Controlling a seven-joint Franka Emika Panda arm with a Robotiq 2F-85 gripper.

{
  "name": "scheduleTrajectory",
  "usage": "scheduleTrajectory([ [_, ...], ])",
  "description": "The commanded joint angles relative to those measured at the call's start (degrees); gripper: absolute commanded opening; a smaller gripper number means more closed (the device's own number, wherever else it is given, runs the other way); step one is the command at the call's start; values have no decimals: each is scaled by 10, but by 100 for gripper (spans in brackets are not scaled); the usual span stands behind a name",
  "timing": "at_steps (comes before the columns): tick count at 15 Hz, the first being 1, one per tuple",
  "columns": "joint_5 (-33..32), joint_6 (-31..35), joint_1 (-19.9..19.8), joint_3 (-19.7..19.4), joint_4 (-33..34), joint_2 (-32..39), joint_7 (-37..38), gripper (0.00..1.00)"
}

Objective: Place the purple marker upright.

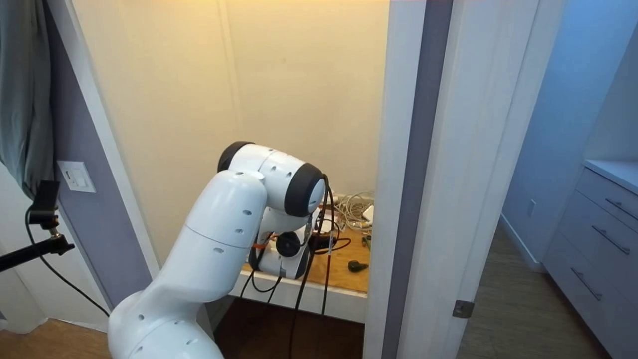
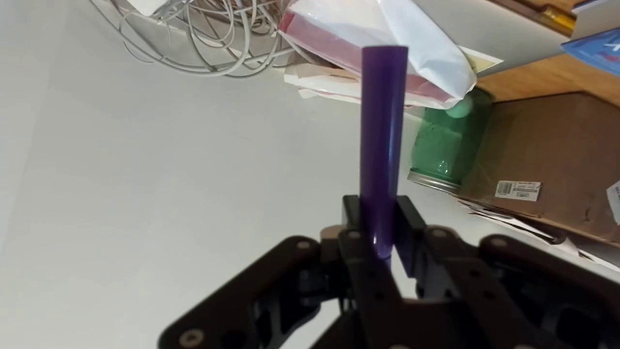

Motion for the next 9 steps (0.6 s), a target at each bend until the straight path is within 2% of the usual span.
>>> scheduleTrajectory([
  [1,0,1,-1,1,0,4,0,18],
  [4,0,1,-1,3,0,7,0,18],
  [5,-10,1,-19,17,14,19,11,5],
  [6,-17,2,-36,30,29,36,25,5],
  [7,-23,32,-31,20,28,55,46,5],
  [9,-37,5,-73,54,62,79,68,5],
])
